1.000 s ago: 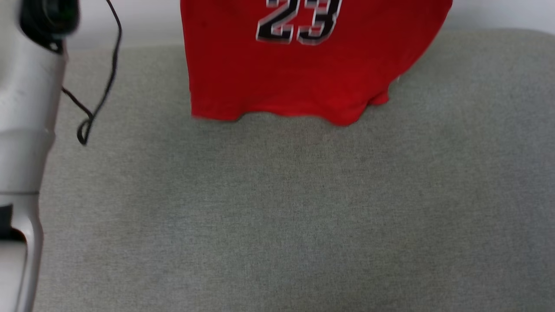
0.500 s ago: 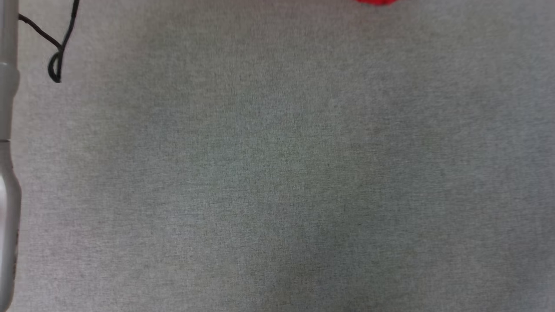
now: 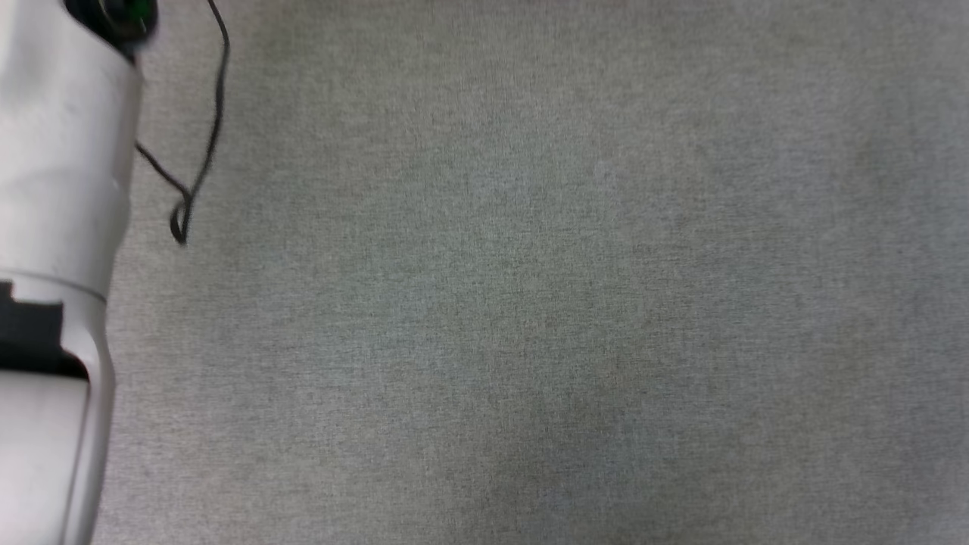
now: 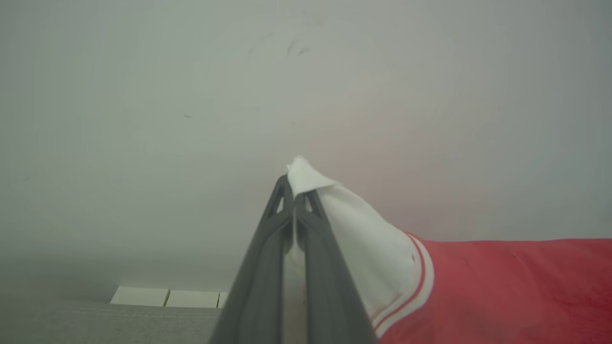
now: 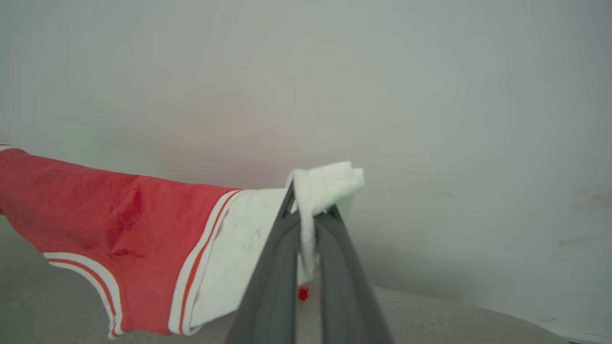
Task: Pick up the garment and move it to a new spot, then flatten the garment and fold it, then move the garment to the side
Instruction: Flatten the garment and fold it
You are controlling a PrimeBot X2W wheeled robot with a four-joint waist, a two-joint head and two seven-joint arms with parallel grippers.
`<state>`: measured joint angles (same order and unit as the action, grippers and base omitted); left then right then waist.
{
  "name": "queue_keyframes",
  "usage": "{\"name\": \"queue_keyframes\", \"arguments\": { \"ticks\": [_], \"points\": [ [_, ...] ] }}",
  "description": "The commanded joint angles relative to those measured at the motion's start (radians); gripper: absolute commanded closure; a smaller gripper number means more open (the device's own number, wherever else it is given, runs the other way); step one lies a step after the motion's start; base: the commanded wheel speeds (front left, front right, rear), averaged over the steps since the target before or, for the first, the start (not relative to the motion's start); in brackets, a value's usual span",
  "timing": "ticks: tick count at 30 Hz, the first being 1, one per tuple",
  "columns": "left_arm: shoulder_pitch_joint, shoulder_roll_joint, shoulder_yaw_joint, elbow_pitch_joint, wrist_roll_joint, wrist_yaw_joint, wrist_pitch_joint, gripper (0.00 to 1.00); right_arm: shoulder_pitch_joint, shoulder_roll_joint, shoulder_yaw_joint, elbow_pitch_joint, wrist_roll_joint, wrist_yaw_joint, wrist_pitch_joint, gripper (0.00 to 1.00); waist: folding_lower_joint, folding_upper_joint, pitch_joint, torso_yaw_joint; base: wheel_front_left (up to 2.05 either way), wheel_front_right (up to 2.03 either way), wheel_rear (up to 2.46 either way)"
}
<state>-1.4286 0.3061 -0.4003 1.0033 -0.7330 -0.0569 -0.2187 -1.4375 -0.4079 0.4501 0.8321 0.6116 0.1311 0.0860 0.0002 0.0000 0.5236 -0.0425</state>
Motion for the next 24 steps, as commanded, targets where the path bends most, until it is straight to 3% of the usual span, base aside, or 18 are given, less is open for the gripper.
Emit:
{"name": "queue_keyframes", "arguments": {
  "ticks": [1,6,10,24],
  "points": [
    [0.036,0.002,0.008,0.013,-0.009,-0.010,-0.014,1.00,0.039,0.002,0.019,0.006,0.011,-0.001,-0.017,1.00,-0.0002,0.0000,-0.029,-0.001,0.00,0.00,0.00],
    [0.161,-0.003,0.015,0.038,-0.028,-0.032,-0.033,1.00,0.162,0.003,0.070,0.005,0.067,-0.001,-0.045,1.00,-0.0002,0.0000,-0.102,-0.007,0.00,0.00,0.00],
    [0.353,0.003,0.038,0.018,-0.049,-0.045,-0.045,1.00,0.346,-0.020,0.128,-0.021,0.138,-0.001,-0.061,1.00,-0.0002,0.0000,-0.210,-0.009,0.00,0.00,0.00],
    [0.939,0.074,0.067,-0.234,-0.029,0.066,-0.034,1.00,0.832,-0.118,0.155,-0.141,0.257,-0.001,-0.016,1.00,-0.0002,0.0000,-0.470,0.012,0.00,0.00,0.00]
  ]
}}
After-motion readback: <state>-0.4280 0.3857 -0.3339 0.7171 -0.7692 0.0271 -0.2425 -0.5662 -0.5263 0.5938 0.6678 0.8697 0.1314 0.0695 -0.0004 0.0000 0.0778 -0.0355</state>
